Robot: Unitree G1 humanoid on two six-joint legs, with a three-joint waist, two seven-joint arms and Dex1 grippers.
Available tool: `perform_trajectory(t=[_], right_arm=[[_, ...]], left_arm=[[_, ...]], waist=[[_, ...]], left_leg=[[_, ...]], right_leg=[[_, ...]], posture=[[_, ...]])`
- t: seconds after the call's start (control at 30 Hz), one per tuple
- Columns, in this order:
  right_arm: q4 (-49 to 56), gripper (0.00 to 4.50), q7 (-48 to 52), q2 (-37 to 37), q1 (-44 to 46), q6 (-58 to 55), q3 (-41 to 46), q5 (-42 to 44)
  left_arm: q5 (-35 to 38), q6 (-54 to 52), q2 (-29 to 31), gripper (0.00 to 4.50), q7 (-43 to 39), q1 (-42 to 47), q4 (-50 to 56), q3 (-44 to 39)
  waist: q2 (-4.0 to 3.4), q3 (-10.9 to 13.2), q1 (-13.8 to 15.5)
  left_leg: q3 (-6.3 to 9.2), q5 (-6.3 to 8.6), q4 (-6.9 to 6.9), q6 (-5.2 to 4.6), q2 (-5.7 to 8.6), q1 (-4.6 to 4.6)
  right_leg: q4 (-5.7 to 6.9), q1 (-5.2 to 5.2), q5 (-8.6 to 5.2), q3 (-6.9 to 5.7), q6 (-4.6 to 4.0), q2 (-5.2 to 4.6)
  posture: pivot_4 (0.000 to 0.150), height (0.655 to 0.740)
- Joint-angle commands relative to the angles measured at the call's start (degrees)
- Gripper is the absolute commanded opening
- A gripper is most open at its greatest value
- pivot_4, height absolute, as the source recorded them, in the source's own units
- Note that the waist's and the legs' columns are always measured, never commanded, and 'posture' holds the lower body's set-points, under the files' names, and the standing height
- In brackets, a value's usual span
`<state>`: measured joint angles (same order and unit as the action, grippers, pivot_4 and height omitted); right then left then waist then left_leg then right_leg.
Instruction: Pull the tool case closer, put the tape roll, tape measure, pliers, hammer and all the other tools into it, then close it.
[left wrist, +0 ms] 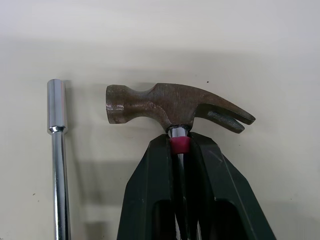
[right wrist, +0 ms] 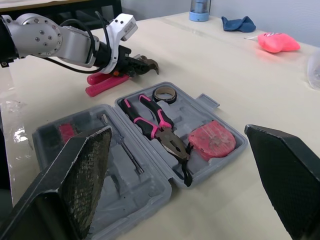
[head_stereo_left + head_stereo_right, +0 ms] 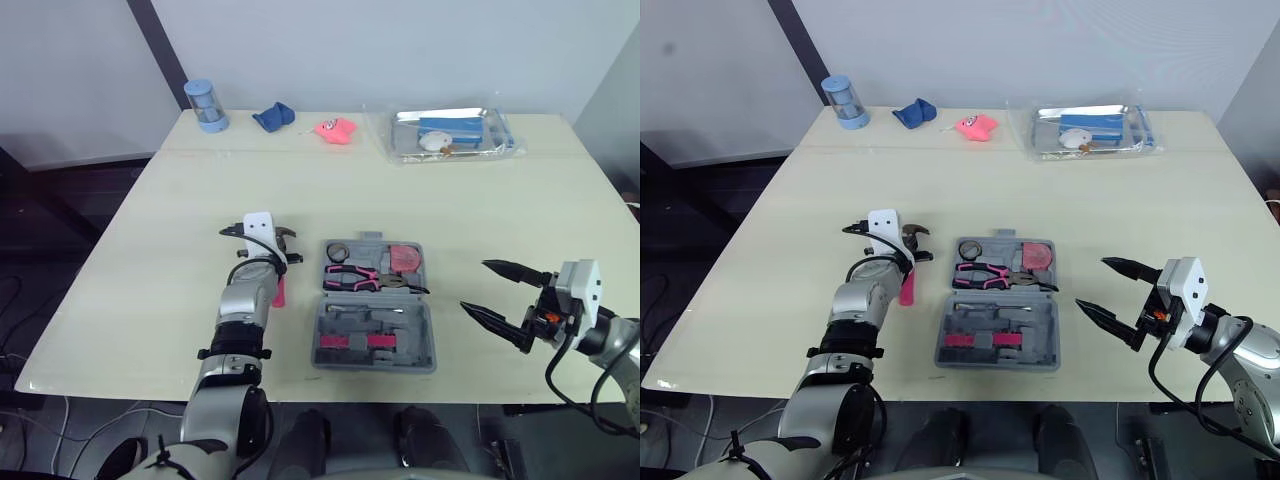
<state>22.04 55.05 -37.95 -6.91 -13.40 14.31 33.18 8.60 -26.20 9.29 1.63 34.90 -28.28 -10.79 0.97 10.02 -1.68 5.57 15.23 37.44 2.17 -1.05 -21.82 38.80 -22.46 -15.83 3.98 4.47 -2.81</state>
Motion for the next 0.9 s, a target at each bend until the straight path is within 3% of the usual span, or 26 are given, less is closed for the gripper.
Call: perform_trajectory(t=[0.03,0.2,0.53,0.73,0.9], right_arm=[[2.4,4.5,0.5,-0.3,0.2,0.5,1.1,1.7],[2.8,4.5,2.8,-0.9,-0.6,-0.1,1.7,3.9],[2.5,4.5,8.0,-3.2,-0.3,0.0,1.7,7.5],[0.9,4.5,9.7,-4.0,1.0,0.3,1.2,7.3],[0.1,4.5,10.2,-3.7,1.0,1.1,0.8,6.3]], left_arm=[[-0.3,0.2,0.8,0.02,-1.8,-0.2,1.9,0.8],[1.1,-5.2,2.7,0.02,-5.7,-2.0,13.0,1.8],[6.6,-21.2,13.0,0.02,-16.7,-8.8,37.5,2.5],[13.9,-21.0,23.5,0.02,-35.2,-14.3,46.9,6.4],[15.5,-18.3,30.4,0.02,-48.1,-14.7,48.9,13.7]], waist=[[0.0,0.0,0.0],[0.03,0.0,-0.3],[0.03,0.0,-0.6],[0.06,0.1,-0.5],[0.04,0.1,-0.3]], left_leg=[[0.0,0.0,0.0,0.0,0.0,0.0],[0.02,0.0,0.0,0.0,0.0,-0.06],[0.06,0.0,0.0,0.01,-0.01,-0.1],[0.05,0.0,0.0,0.0,-0.01,-0.1],[0.06,0.0,-0.01,0.0,-0.02,-0.13]], right_leg=[[0.0,0.0,0.0,0.0,0.0,0.0],[-0.03,-0.02,0.0,-0.01,0.0,0.0],[0.0,-0.07,0.0,-0.03,0.0,0.0],[-0.02,-0.08,0.0,-0.05,0.0,0.0],[-0.04,-0.08,-0.01,-0.08,-0.01,0.0]], posture=[[0.15,0.74],[0.15,0.74],[0.15,0.74],[0.15,0.74],[0.15,0.74]])
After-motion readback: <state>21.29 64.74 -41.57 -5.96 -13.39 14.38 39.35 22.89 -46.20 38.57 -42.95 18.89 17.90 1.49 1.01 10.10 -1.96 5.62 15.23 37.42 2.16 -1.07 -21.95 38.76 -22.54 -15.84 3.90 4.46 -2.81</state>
